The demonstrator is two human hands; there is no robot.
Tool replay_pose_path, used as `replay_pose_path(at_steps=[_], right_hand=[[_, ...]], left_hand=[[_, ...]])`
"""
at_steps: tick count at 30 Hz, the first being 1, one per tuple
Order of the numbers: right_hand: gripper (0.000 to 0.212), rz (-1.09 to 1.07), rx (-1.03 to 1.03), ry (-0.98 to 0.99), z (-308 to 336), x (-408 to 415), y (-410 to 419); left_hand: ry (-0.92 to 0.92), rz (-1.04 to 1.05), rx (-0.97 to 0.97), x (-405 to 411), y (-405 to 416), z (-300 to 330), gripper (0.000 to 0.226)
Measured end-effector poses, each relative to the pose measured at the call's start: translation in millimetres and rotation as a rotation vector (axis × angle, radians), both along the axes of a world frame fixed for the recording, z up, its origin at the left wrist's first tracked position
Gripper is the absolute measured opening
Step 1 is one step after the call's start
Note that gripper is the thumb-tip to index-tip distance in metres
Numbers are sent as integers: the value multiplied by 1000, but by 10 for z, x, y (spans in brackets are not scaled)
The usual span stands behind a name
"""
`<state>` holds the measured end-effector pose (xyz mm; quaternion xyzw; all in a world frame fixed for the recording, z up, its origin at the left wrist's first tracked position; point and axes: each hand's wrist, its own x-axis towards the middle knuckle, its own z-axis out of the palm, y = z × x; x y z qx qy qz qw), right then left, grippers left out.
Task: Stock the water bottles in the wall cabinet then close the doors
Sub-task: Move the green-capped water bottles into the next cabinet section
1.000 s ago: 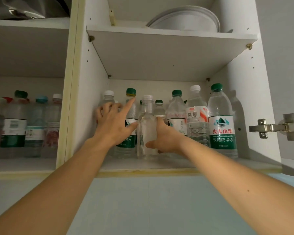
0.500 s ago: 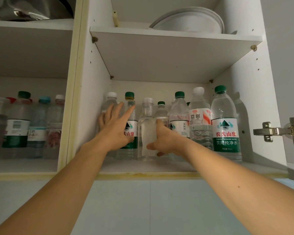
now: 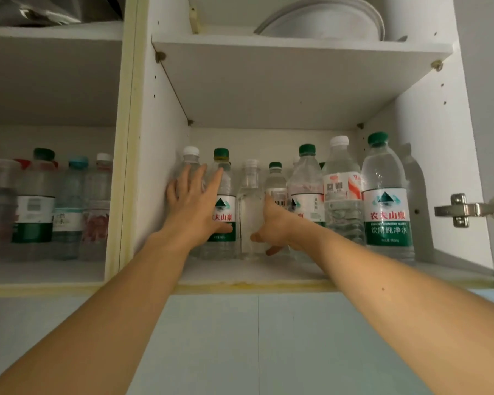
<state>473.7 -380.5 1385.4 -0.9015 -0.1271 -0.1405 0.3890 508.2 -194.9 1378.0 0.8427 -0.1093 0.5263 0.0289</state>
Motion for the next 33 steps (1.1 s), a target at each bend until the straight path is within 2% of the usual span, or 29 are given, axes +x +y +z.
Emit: replay_pose_path(at_steps=[11, 15, 18, 21, 24, 27, 29, 33], right_hand=[[100, 37, -23, -68, -91, 31, -36], [97, -7, -149, -194, -113, -26, -52], [68, -74, -250, -349, -148, -163, -92], [50, -100, -239, -520, -189, -361, -201], [30, -194, -249, -771, -236, -557, -427], [34, -358, -300, -936, -300, -697, -718], [41, -461, -258, -981, -353, -766, -922], [66, -628, -127, -882, -471, -803, -1251]], left_hand=[[-22, -17, -16, -26, -7, 1, 119], [-72, -79, -59, -69, -25, 16, 114], [-109, -154, -88, -69, -40, 29, 107], [-137, -203, -99, -79, -56, 38, 102], [-169, -228, -93, -121, -79, 52, 97], [-184, -251, -78, -187, -111, 58, 93], [-200, -271, -57, -232, -143, 53, 90], [-212, -305, -40, -307, -243, 33, 84]])
